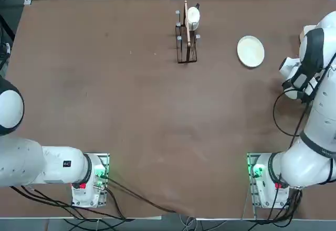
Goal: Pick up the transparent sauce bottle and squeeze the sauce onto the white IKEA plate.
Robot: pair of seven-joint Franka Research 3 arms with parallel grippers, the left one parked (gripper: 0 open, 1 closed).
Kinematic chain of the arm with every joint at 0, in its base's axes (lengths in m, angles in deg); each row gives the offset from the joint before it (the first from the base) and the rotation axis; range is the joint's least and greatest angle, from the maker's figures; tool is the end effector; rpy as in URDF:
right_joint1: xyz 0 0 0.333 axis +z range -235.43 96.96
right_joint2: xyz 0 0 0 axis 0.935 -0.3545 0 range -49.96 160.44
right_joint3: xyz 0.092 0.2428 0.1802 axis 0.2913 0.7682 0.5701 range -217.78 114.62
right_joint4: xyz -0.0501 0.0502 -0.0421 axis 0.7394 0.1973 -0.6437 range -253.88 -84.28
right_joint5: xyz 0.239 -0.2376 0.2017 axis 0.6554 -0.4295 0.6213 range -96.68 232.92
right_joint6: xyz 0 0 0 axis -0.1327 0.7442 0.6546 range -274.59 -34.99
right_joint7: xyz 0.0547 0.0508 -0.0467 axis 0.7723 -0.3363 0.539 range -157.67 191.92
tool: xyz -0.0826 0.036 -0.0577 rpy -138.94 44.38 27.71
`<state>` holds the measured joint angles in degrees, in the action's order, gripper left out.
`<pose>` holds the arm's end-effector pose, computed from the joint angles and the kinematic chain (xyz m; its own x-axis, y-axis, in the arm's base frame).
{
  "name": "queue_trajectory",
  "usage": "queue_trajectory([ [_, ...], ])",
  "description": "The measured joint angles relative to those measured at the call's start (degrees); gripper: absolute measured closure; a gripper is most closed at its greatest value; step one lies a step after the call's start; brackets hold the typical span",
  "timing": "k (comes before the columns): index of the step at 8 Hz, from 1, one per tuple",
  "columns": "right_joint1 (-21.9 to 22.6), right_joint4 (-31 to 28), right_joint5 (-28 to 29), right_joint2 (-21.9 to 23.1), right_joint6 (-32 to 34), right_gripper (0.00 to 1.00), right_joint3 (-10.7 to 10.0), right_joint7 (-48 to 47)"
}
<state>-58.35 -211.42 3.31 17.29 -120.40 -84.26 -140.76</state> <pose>0.3507 -0.2516 0.1079 -0.0334 -0.1298 0.9910 -0.8299 0.5560 0.0448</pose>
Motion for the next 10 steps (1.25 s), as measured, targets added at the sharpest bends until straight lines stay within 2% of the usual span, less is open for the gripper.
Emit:
queue_trajectory([
  [4, 0.00, 0.00, 0.00, 0.01, 0.37, 0.65, 0.36, -0.33],
  [5, 0.00, -0.01, 0.00, 0.01, 0.46, 0.50, 0.53, -1.06],
  [7, 0.01, -0.11, 0.03, 0.00, 0.43, 0.14, 1.16, -1.28],
  [8, 0.01, -0.42, 0.03, -0.01, 0.43, 0.00, 1.52, -1.30],
  [10, 0.01, -0.79, 0.03, -0.01, 0.69, 0.00, 2.28, -1.34],
])
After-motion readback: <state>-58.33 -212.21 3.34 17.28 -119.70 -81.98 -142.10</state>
